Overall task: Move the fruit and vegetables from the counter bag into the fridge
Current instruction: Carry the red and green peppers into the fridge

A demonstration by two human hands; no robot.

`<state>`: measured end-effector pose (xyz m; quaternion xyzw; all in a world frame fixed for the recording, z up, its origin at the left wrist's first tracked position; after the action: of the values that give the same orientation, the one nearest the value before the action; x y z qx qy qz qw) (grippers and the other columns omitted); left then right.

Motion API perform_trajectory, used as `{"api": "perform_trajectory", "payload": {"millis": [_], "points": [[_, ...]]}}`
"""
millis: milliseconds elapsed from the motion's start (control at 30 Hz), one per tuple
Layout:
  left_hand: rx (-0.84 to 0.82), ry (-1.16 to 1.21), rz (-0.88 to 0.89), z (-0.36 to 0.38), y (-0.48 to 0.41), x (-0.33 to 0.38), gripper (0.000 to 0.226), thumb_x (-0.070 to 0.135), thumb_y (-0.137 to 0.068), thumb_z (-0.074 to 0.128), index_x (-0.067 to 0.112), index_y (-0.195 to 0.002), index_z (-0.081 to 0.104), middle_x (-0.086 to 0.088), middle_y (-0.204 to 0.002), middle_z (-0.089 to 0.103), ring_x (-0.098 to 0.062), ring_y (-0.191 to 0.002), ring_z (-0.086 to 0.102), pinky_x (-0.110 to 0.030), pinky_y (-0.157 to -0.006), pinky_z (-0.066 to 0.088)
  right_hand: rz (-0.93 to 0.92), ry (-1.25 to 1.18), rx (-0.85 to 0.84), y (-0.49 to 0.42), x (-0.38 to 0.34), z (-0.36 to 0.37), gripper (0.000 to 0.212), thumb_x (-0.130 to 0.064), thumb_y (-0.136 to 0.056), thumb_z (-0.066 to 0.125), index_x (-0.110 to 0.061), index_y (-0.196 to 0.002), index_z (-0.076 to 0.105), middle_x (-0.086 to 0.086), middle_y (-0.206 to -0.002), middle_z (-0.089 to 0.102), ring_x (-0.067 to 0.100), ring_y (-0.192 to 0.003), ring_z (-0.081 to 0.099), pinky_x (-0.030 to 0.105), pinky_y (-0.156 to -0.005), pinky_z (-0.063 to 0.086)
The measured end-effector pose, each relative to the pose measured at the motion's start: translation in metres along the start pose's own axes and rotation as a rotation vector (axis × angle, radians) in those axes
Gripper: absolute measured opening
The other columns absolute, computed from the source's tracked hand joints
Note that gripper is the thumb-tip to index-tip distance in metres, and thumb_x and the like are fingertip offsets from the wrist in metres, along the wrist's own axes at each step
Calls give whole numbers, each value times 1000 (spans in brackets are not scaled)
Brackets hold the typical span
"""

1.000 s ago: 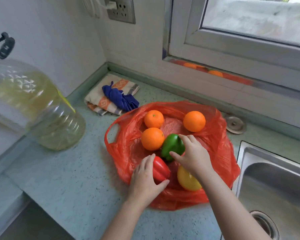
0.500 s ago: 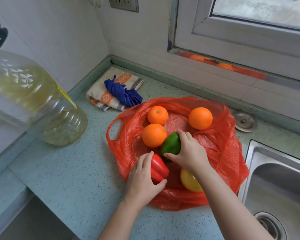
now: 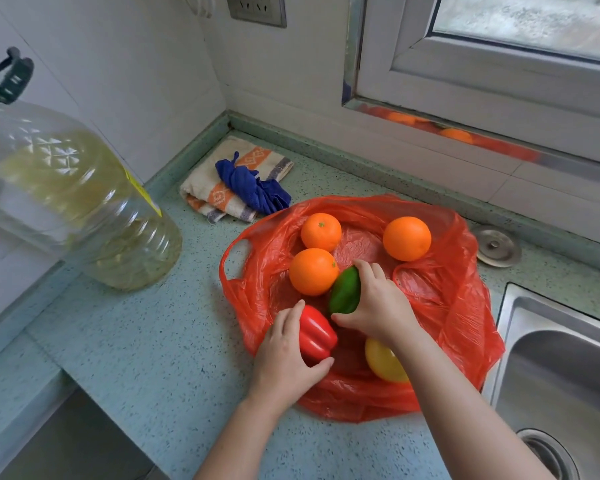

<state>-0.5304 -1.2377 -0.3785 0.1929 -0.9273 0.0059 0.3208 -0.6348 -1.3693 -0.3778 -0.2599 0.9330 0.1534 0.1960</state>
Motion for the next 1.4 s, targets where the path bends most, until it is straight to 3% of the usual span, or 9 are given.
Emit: {"api": "perform_trajectory", "payload": {"millis": [167, 400, 733, 833, 1000, 1133, 1267, 1400], "points": [[58, 63, -3, -10, 0, -2, 93, 41, -64, 77, 20, -140, 28, 4, -130, 41, -15, -120, 44, -17, -93, 32, -11, -53, 24, 3, 3, -8, 99, -48, -58, 75, -15, -138, 26, 5, -123, 43, 31, -100, 53, 36, -75, 46], [169, 198, 20, -31, 5, 6, 91, 43, -57, 73, 14, -135, 38, 8, -121, 41, -5, -113, 41, 6, -92, 17, -40, -163, 111, 20, -4, -35, 94, -43, -58, 78, -18, -135, 30, 3, -124, 43, 26, -104, 52, 34, -74, 46], [278, 275, 49, -96, 64, 3, 93, 53, -56, 69, 22, -136, 33, 9, -122, 42, 2, -112, 40, 4, -89, 25, -207, -363, 192, 67, -70, -67, 93, -38, -56, 83, -23, -133, 33, -12, -120, 40, 2, -105, 39, 22, -86, 35], [360, 286, 20, -120, 97, -14, 93, 52, -57, 67, 16, -136, 35, 9, -120, 43, 10, -107, 40, 4, -86, 26, -269, -366, 164, 83, -104, -62, 92, -38, -57, 82, -26, -133, 33, -15, -119, 38, -1, -104, 36, 21, -87, 33], [489, 277, -49, -154, 174, -48, 90, 36, -63, 81, 24, -136, 31, 26, -119, 34, 26, -108, 30, 7, -82, 25, -427, -360, 95, 117, -176, -39, 92, -39, -55, 83, -26, -133, 33, -15, -121, 41, -1, -107, 38, 18, -87, 32], [638, 293, -155, -179, 254, -76, 89, 32, -63, 82, 32, -134, 29, 29, -122, 34, 24, -111, 30, 7, -81, 27, -562, -358, -2, 160, -240, -13, 92, -40, -56, 83, -26, -133, 32, -14, -119, 40, 1, -106, 39, 22, -87, 33], [840, 299, -296, -199, 349, -100, 87, 39, -57, 77, 30, -133, 36, 26, -125, 40, 20, -111, 37, 4, -86, 25, -699, -369, -122, 220, -301, 14, 93, -34, -56, 83, -25, -134, 33, -11, -120, 43, 1, -104, 40, 21, -87, 33], [1004, 312, -409, -203, 448, -111, 87, 33, -56, 82, 30, -131, 37, 25, -124, 43, 19, -110, 38, 4, -84, 26, -850, -365, -257, 293, -355, 43, 94, -35, -54, 84, -26, -133, 34, -11, -117, 46, 3, -103, 44, 18, -83, 33]]}}
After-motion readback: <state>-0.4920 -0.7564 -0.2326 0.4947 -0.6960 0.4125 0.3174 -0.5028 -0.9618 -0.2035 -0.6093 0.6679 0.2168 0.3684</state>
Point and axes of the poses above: each hand's wrist, its own y-axis away from the middle knuckle, its own z-axis out of the palm, x = y × z, the point moved 6 cm from there along -y, towards the middle knuckle
